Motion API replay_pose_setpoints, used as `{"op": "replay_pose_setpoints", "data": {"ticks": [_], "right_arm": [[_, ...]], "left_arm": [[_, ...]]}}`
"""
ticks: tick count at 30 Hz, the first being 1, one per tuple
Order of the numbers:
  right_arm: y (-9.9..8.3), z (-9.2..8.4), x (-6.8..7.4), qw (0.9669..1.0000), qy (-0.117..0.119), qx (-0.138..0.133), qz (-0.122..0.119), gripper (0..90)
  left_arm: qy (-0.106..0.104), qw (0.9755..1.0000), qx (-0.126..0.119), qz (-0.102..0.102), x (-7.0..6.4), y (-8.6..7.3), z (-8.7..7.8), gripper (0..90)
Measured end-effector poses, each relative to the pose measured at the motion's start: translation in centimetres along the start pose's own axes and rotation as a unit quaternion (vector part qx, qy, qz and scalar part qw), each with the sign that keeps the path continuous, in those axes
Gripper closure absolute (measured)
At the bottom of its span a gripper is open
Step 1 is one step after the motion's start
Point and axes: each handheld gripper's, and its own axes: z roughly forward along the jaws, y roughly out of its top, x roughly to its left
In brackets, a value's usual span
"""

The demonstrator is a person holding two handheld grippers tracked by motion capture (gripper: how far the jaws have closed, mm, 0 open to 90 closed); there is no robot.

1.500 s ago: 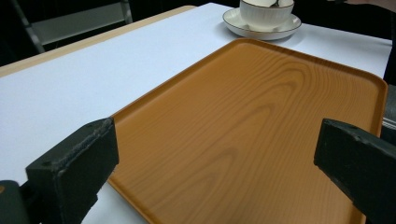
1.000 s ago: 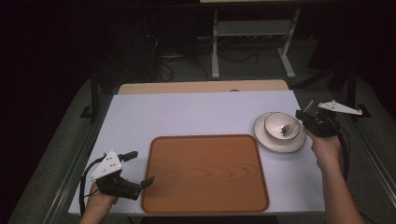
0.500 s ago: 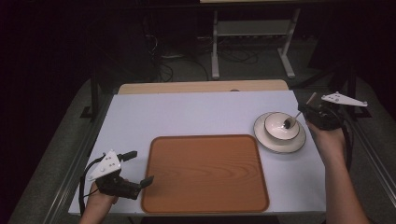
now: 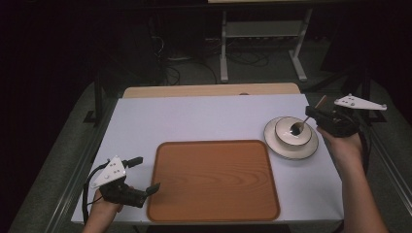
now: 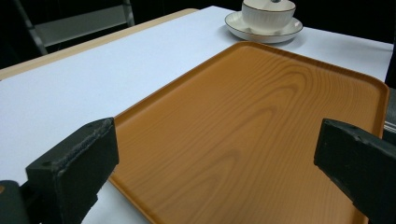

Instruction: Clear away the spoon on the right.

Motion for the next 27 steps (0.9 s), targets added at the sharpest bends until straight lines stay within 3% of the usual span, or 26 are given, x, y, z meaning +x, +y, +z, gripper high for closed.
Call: {"op": "replay_pose_setpoints", "data": {"ticks": [15,27], "right_arm": [[0.4,0.4,3.0,0.9974,0.060,0.023,-0.034,88.4],[0.3,1.6,6.0,0.9888,0.121,0.057,-0.066,88.3]], "left_arm": [[-0.001,1.0000,0.000,0.001,0.0,0.0,0.0,0.0],[-0.001,1.0000,0.000,0.002,0.0,0.0,-0.1,0.0]]}}
